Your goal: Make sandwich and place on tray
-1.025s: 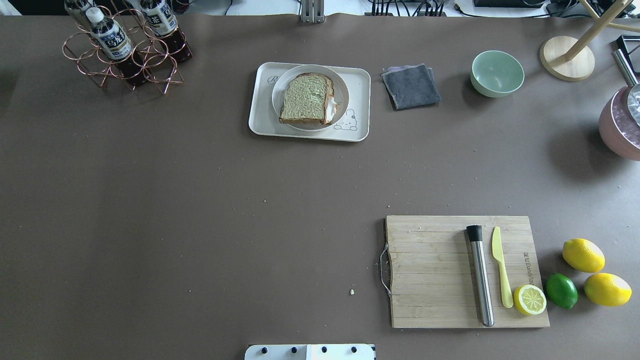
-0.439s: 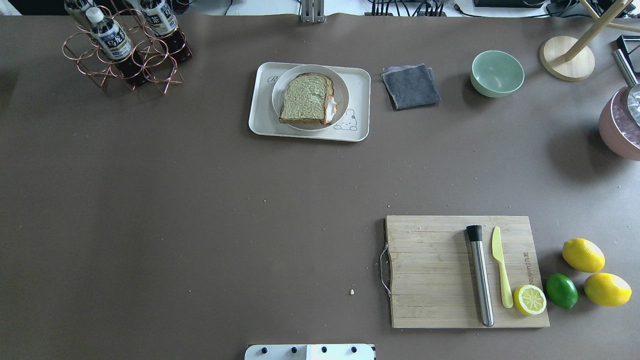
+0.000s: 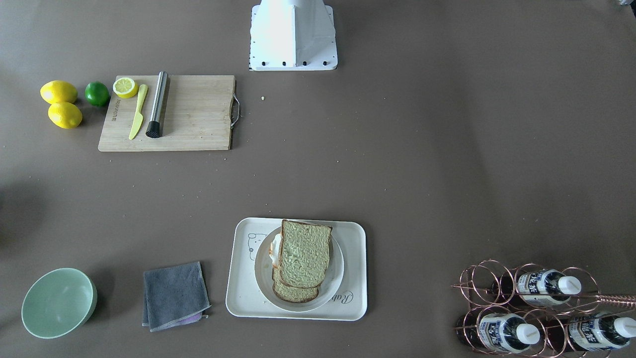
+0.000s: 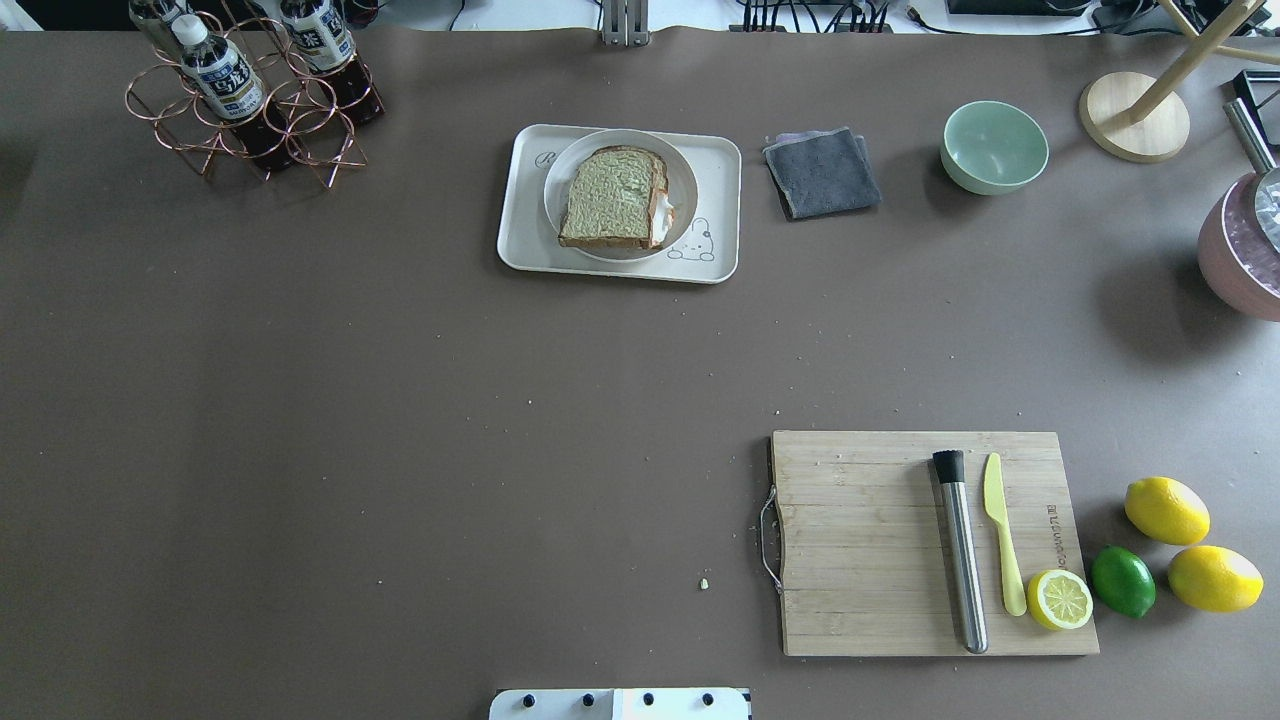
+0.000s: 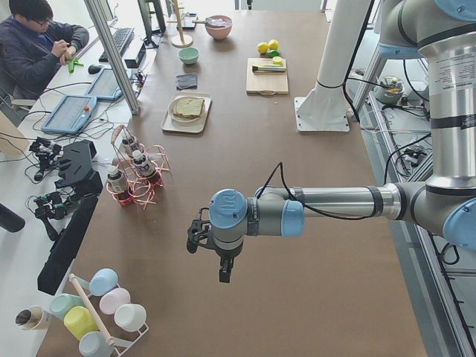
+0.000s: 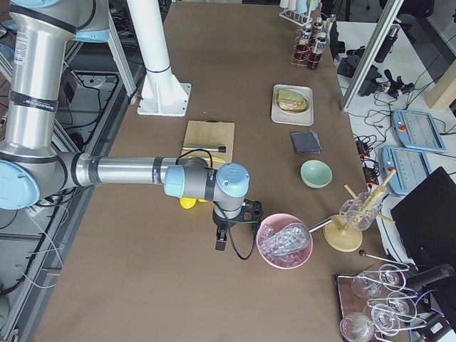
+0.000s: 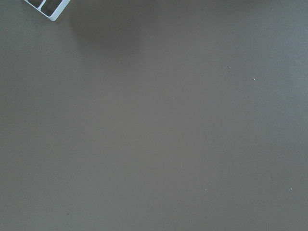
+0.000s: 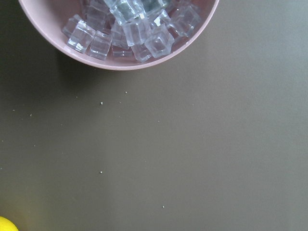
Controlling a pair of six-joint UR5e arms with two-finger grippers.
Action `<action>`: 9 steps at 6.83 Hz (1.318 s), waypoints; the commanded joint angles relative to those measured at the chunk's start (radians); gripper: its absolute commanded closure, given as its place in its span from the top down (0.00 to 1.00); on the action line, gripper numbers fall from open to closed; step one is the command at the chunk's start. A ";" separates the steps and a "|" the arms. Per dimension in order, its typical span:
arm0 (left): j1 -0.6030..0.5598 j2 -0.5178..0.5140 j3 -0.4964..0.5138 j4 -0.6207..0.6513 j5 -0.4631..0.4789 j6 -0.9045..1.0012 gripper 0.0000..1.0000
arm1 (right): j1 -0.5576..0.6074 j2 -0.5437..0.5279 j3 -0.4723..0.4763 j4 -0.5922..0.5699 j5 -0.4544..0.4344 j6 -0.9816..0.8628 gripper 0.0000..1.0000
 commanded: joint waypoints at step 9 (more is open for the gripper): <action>0.002 0.000 0.000 0.000 0.000 0.002 0.98 | 0.000 -0.002 0.000 0.000 0.017 0.000 1.00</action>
